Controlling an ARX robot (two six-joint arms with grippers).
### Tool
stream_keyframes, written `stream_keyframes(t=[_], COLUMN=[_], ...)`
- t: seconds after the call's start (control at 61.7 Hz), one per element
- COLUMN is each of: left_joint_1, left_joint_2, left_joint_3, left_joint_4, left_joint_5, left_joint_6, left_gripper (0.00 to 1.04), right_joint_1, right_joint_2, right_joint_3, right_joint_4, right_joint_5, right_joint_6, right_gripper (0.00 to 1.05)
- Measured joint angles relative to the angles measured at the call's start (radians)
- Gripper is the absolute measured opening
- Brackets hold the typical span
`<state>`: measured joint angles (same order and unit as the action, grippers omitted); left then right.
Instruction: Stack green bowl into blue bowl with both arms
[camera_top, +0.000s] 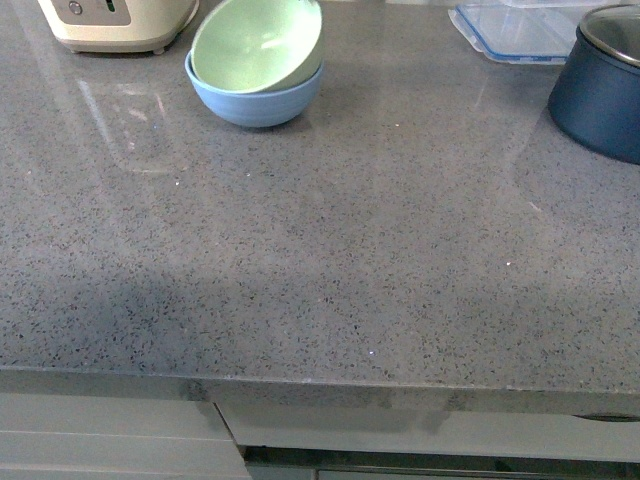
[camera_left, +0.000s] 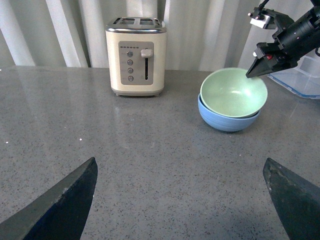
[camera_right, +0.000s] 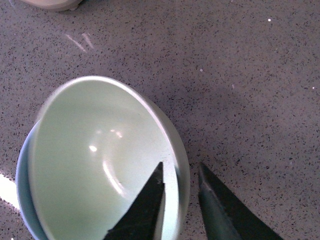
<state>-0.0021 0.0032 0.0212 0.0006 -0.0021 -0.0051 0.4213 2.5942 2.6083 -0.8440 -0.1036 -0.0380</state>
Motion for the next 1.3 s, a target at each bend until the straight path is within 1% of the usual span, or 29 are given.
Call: stream_keyframes(t=[0.032, 0.113, 0.195, 0.211, 0.243, 0.324, 0.34, 0.357, 0.373, 0.405, 0.503, 0.584, 0.681, 0.892, 1.119, 1.297], left_joint_1=[0.0, 0.0, 0.0, 0.0, 0.0, 0.0, 0.0, 0.0, 0.0, 0.0, 0.0, 0.0, 0.0, 0.0, 0.0, 0.0], left_joint_2=[0.0, 0.0, 0.0, 0.0, 0.0, 0.0, 0.0, 0.0, 0.0, 0.0, 0.0, 0.0, 0.0, 0.0, 0.0, 0.0], left_joint_3=[0.0, 0.0, 0.0, 0.0, 0.0, 0.0, 0.0, 0.0, 0.0, 0.0, 0.0, 0.0, 0.0, 0.0, 0.0, 0.0], left_joint_4=[0.0, 0.0, 0.0, 0.0, 0.0, 0.0, 0.0, 0.0, 0.0, 0.0, 0.0, 0.0, 0.0, 0.0, 0.0, 0.0], left_joint_5=[0.0, 0.0, 0.0, 0.0, 0.0, 0.0, 0.0, 0.0, 0.0, 0.0, 0.0, 0.0, 0.0, 0.0, 0.0, 0.0], left_joint_6=[0.0, 0.0, 0.0, 0.0, 0.0, 0.0, 0.0, 0.0, 0.0, 0.0, 0.0, 0.0, 0.0, 0.0, 0.0, 0.0], left_gripper=[0.98, 0.98, 0.98, 0.98, 0.98, 0.98, 0.98, 0.98, 0.98, 0.98, 0.98, 0.98, 0.98, 0.98, 0.98, 0.98], right_joint_1=[0.0, -0.002, -0.004, -0.005, -0.006, -0.014, -0.014, -0.016, -0.021, -0.026, -0.045, -0.067, -0.115, -0.209, -0.35, -0.466], right_joint_2=[-0.001, -0.018, -0.04, -0.051, -0.064, -0.121, -0.121, -0.137, -0.162, -0.199, -0.298, -0.39, -0.563, -0.796, -1.051, -1.238], right_joint_3=[-0.007, -0.065, -0.124, -0.15, -0.172, -0.267, -0.267, -0.289, -0.326, -0.373, -0.494, -0.602, -0.814, -1.121, -1.395, -1.569], right_joint_4=[0.009, 0.043, 0.068, 0.078, 0.089, 0.135, 0.135, 0.146, 0.163, 0.182, 0.231, 0.267, 0.33, 0.388, 0.422, 0.421], right_joint_5=[0.0, 0.0, 0.0, 0.0, 0.0, -0.005, -0.005, -0.008, -0.011, -0.014, -0.021, -0.029, -0.037, -0.053, -0.077, -0.098], right_joint_6=[0.001, 0.013, 0.02, 0.023, 0.024, 0.032, 0.033, 0.035, 0.037, 0.043, 0.046, 0.051, 0.053, 0.063, 0.072, 0.077], right_gripper=[0.34, 0.52, 0.65, 0.69, 0.73, 0.86, 0.87, 0.89, 0.93, 0.97, 0.94, 0.95, 0.95, 0.95, 0.95, 0.95])
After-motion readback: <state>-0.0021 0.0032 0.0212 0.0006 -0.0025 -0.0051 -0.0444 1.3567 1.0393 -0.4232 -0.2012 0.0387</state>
